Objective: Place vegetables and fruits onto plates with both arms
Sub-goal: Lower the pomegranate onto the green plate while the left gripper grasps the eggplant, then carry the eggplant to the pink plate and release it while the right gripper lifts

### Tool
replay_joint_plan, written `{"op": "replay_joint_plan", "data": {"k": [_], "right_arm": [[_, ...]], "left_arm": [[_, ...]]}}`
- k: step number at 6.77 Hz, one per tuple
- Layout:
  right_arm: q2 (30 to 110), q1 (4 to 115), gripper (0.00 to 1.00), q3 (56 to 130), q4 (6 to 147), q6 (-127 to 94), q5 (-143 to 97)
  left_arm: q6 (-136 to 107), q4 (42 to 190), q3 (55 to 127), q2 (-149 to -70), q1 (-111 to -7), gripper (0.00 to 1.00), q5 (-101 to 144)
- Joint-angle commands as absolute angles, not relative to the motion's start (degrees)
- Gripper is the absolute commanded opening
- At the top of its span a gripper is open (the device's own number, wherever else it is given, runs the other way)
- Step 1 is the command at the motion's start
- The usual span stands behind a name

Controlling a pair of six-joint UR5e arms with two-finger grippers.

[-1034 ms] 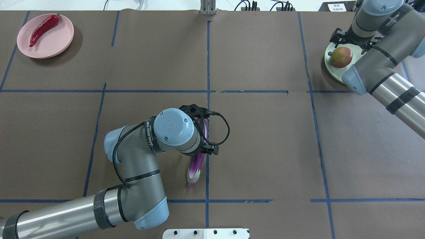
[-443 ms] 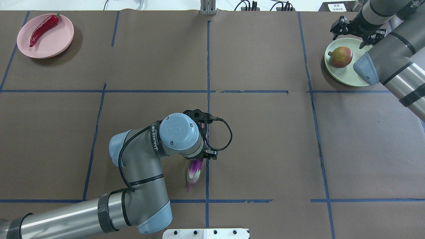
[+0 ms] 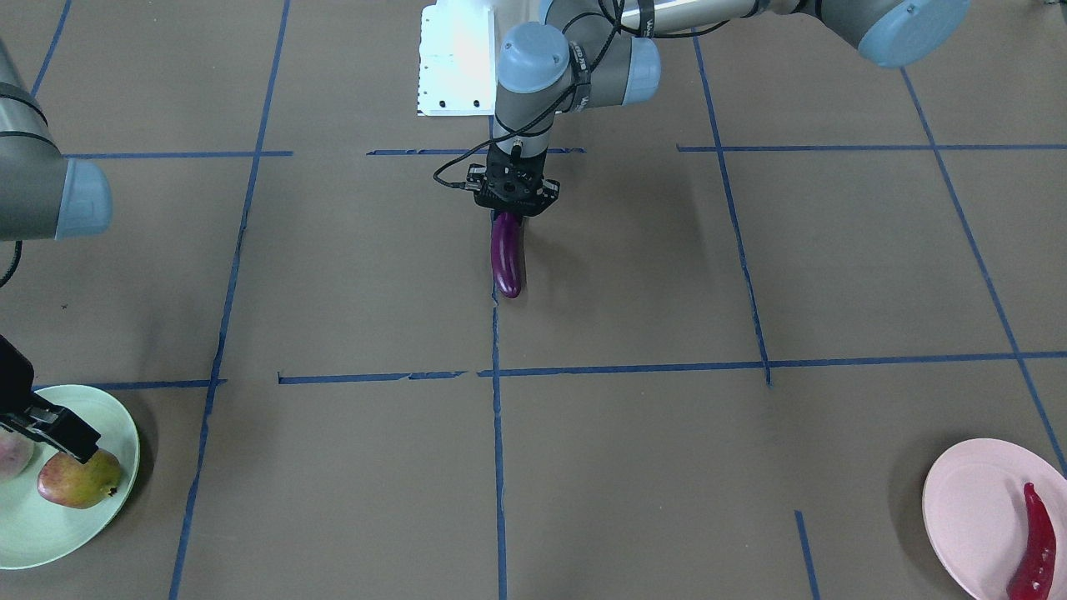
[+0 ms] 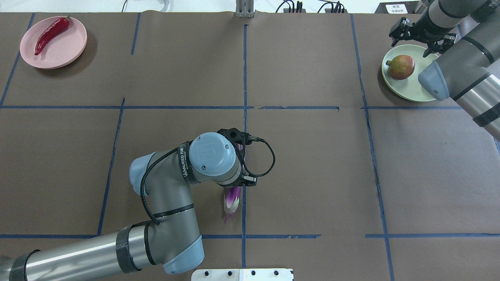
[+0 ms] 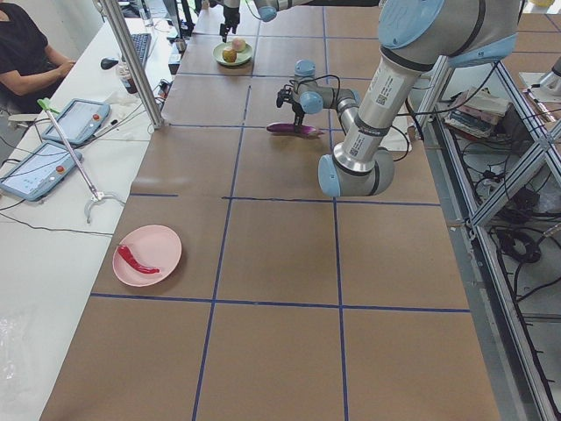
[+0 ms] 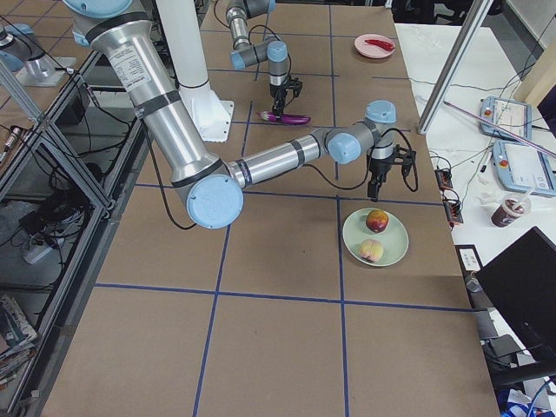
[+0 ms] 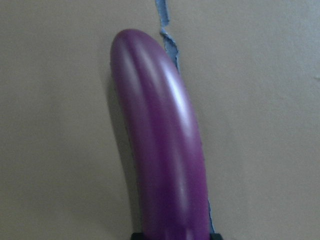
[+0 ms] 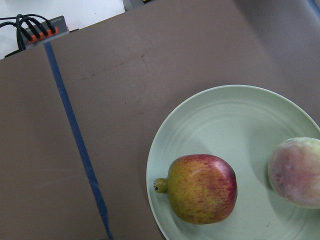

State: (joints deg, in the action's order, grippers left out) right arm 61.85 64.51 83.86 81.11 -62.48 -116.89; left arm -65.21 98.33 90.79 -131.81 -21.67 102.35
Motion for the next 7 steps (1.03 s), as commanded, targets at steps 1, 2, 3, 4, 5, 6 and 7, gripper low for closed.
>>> {"op": "replay_joint_plan", "data": {"k": [1, 2, 3, 4, 5, 6, 7], "right_arm": [[61.96, 63.99, 1.0, 95.21, 92.66, -62.4, -119.42], [63.27, 63.98, 1.0, 101.36, 96.29, -62.4, -123.62], [66.85, 63.9, 1.0, 105.78, 95.98, -62.32, -127.32], [67.93, 63.81, 1.0, 108.08, 96.06, -62.31, -129.53], [69.16, 63.29, 1.0, 109.93, 96.15, -62.31, -129.72], [69.26, 63.19, 1.0, 110.65, 96.41, -62.4, -129.73], [70.74, 63.19, 1.0, 112.13, 96.33, -62.4, -129.73]], "left_arm": [[-65.92, 98.26, 91.84, -131.4, -30.35, 0.0, 102.39], [-65.92, 98.26, 91.76, -128.87, -37.37, 0.0, 102.57], [-65.4, 98.17, 91.15, -125.8, -43.88, 0.0, 102.83], [-64.69, 98.61, 87.31, -124.21, -50.91, 0.0, 103.09], [-57.03, 98.79, 79.36, -124.62, -57.94, 0.0, 103.79], [-51.82, 99.83, 71.19, -125.59, -63.92, 0.0, 107.71], [-51.25, 108.2, 58.49, -129.6, -67.46, 0.0, 107.84]]}}
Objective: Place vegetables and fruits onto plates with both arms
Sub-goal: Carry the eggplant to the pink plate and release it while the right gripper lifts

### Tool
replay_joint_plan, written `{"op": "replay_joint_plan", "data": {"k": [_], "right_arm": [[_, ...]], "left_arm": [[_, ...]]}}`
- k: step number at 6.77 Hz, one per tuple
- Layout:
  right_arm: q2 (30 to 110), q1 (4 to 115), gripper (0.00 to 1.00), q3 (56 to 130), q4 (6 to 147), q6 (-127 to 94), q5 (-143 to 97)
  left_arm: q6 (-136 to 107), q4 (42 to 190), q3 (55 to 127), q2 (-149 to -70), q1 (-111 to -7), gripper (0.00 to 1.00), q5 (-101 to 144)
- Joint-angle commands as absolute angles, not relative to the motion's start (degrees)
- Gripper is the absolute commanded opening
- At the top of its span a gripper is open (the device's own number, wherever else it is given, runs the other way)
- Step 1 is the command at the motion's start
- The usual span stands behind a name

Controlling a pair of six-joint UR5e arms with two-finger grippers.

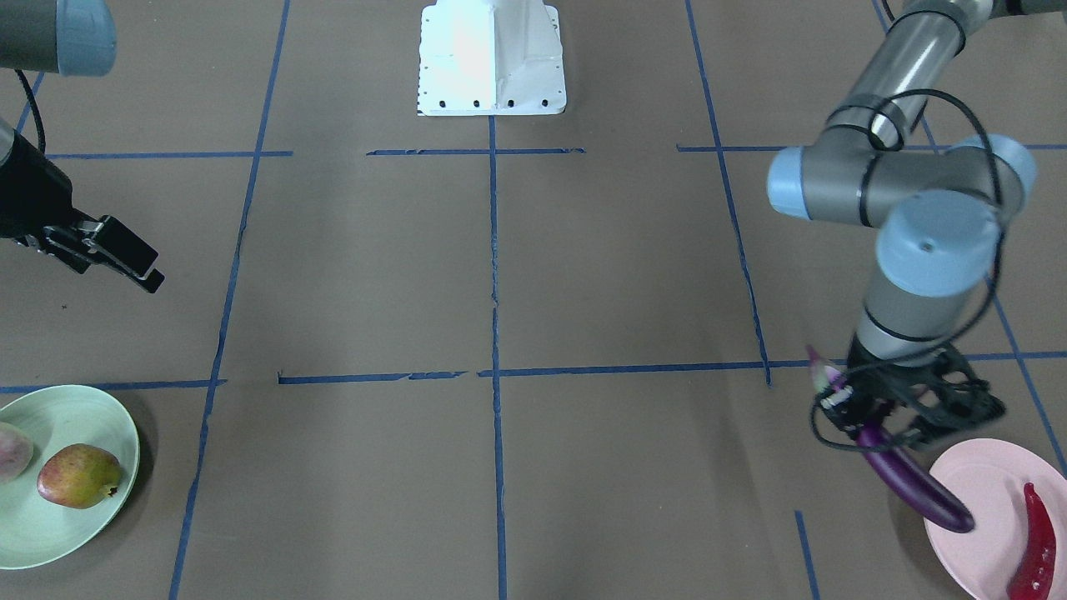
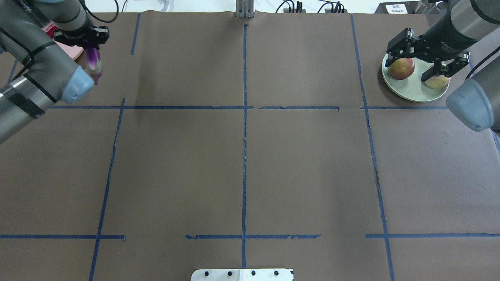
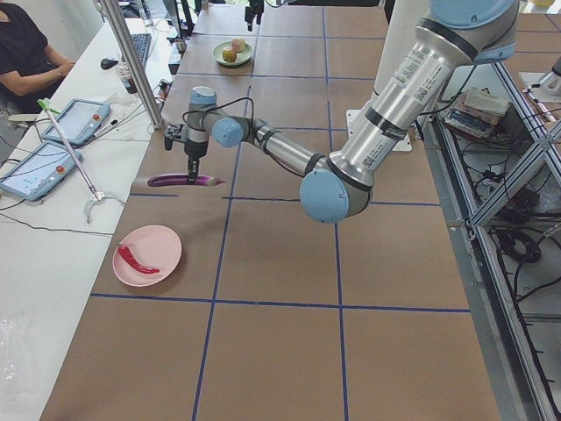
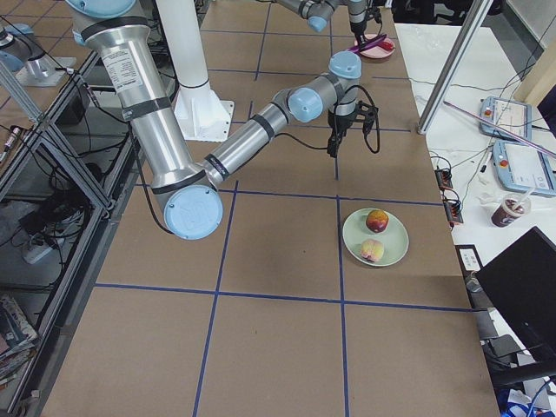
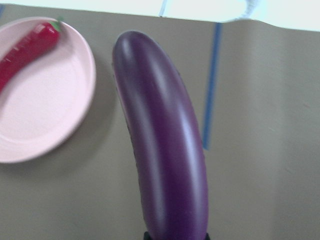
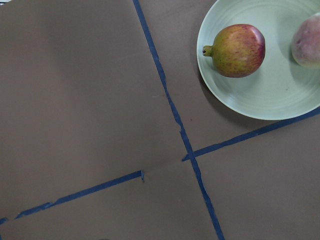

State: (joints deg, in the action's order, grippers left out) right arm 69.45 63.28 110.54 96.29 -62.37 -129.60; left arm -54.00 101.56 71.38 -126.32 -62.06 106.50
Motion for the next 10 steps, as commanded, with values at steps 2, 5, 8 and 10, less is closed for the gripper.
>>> {"op": "replay_joint_plan", "data": {"k": [2, 5, 8, 10], "right_arm": [[71.72, 63.19, 1.0, 113.38, 96.33, -62.49, -129.73], [71.98, 63.19, 1.0, 113.64, 96.42, -62.49, -129.64], [72.07, 63.11, 1.0, 113.29, 96.5, -62.23, -129.64], [71.98, 63.28, 1.0, 112.94, 96.59, -61.09, -129.64]], "left_arm": [[-42.42, 120.03, 40.15, -135.93, -68.72, 0.01, 107.49], [-33.93, 121.99, 35.6, -137.2, -68.73, 0.99, 103.8], [-34.62, 121.99, 37.95, -137.29, -68.82, 1.0, 111.59], [-36.28, 120.94, 46.45, -133.36, -69.43, 1.0, 121.4]]}}
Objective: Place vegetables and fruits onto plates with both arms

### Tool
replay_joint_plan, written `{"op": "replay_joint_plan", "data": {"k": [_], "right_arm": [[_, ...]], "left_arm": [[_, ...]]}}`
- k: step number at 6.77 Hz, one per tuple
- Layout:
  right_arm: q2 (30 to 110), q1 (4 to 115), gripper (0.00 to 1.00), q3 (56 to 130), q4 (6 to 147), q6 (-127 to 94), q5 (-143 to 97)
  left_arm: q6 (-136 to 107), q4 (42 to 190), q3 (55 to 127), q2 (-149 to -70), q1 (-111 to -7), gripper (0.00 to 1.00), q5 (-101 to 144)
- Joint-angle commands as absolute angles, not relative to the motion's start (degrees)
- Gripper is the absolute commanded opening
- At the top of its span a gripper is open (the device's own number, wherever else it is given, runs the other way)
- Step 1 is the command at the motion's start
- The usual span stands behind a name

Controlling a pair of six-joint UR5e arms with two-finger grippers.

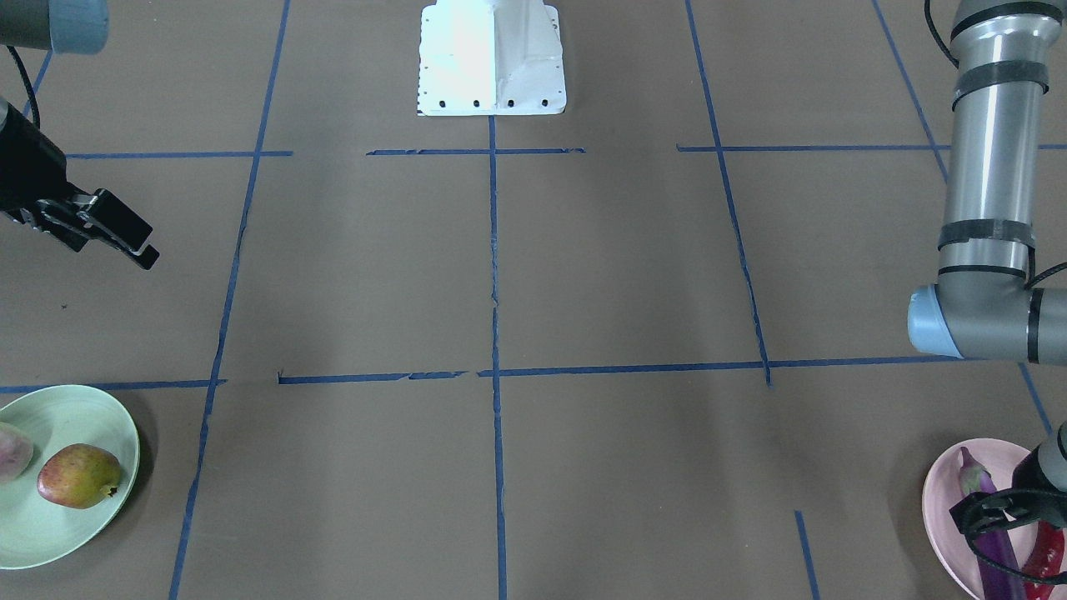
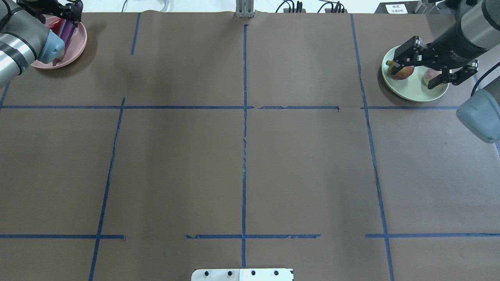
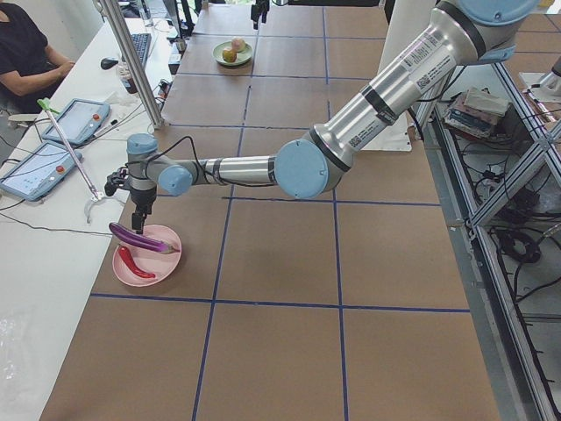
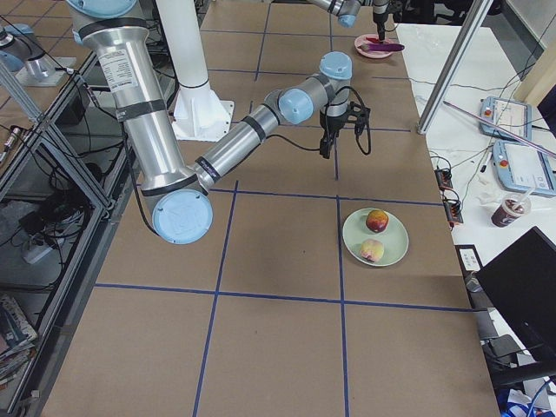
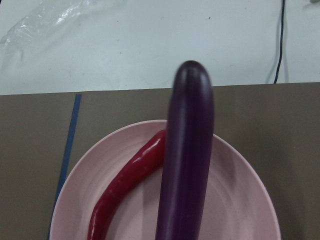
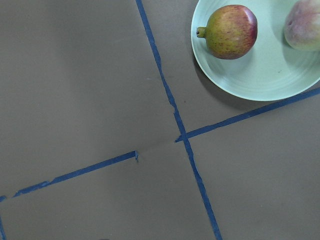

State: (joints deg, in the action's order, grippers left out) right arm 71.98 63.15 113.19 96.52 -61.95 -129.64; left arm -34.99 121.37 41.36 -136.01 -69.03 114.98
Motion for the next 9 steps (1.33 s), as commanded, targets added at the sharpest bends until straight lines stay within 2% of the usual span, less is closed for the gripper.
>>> {"op": "replay_joint_plan", "data": {"k": [1, 2, 4, 7, 9], "right_arm": [[73.29, 65.11, 1.0, 112.42, 96.68, -56.3, -129.55], [74.52, 67.91, 1.0, 110.93, 96.68, -49.99, -129.64], [78.55, 73.36, 1.0, 108.56, 96.68, -37.33, -129.64], [86.37, 79.17, 1.0, 107.75, 96.68, -21.49, -130.08], [91.64, 82.51, 1.0, 107.67, 96.59, -14.88, -131.65]], "left_arm": [[-37.43, 120.68, 56.94, -125.93, -69.69, 1.0, 126.08], [-37.35, 119.11, 63.39, -121.6, -70.83, 1.0, 128.04], [-30.73, 115.25, 71.33, -118.31, -75.14, 1.0, 130.16], [-6.67, 91.31, 87.66, -110.17, -81.46, 1.0, 130.08], [3.82, 89.73, 90.87, -100.42, -85.84, 1.0, 132.69]]}}
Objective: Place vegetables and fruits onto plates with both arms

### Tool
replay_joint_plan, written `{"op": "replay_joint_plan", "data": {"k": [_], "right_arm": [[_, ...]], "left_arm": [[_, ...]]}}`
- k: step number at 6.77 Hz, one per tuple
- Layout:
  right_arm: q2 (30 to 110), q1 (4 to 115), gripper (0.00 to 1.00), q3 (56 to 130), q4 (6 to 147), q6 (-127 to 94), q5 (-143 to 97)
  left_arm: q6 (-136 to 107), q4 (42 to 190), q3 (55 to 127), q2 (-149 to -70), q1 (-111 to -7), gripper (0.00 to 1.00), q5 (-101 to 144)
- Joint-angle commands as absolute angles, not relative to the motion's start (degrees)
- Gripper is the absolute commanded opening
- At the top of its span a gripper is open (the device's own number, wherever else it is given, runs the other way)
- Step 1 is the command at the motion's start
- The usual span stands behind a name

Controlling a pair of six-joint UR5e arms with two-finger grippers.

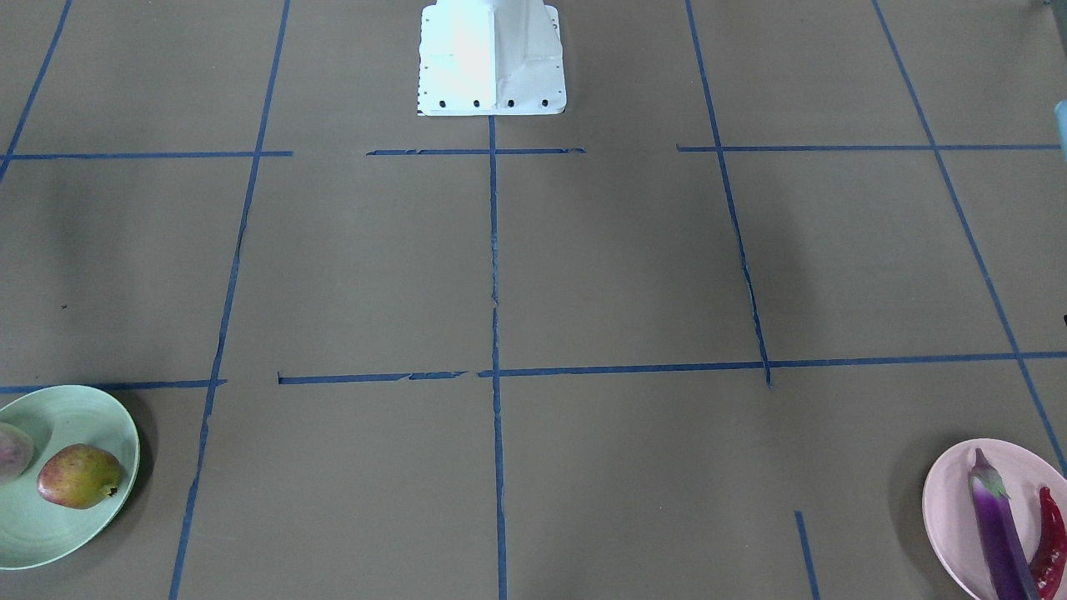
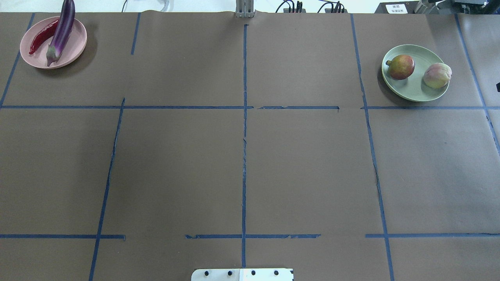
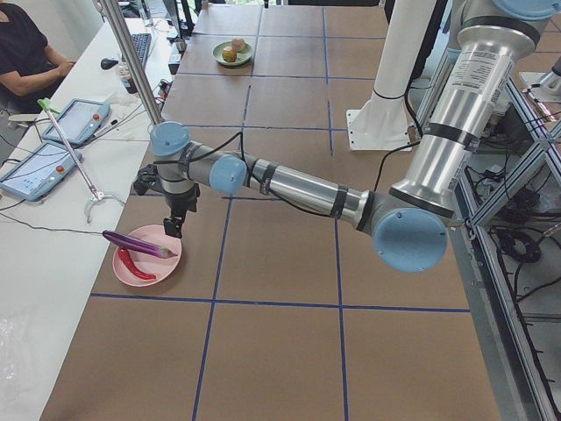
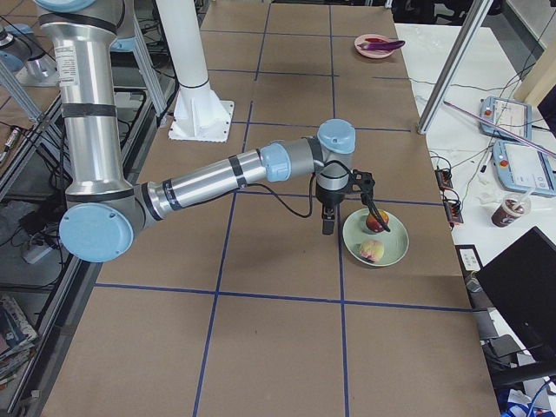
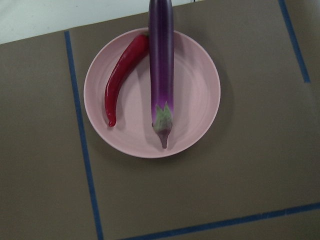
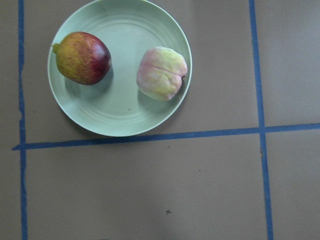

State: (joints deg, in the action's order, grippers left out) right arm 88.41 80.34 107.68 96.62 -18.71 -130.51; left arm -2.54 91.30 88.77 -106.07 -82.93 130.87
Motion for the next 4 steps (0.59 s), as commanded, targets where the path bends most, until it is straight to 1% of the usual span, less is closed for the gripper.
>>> {"op": "replay_joint_plan", "data": {"k": [1, 2, 4], "right_arm": [[95.59, 83.75, 1.0, 107.67, 96.07, -10.85, -134.44], [97.97, 83.76, 1.0, 107.93, 96.06, -9.16, -135.08], [98.44, 83.76, 1.0, 107.58, 96.06, -9.23, -135.0]], "left_arm": [[5.52, 89.91, 90.88, -96.8, -87.0, 1.0, 136.98], [5.62, 90.26, 90.53, -94.07, -88.75, 1.0, 138.76], [5.45, 90.0, 91.22, -93.17, -88.86, 1.0, 138.08]]}}
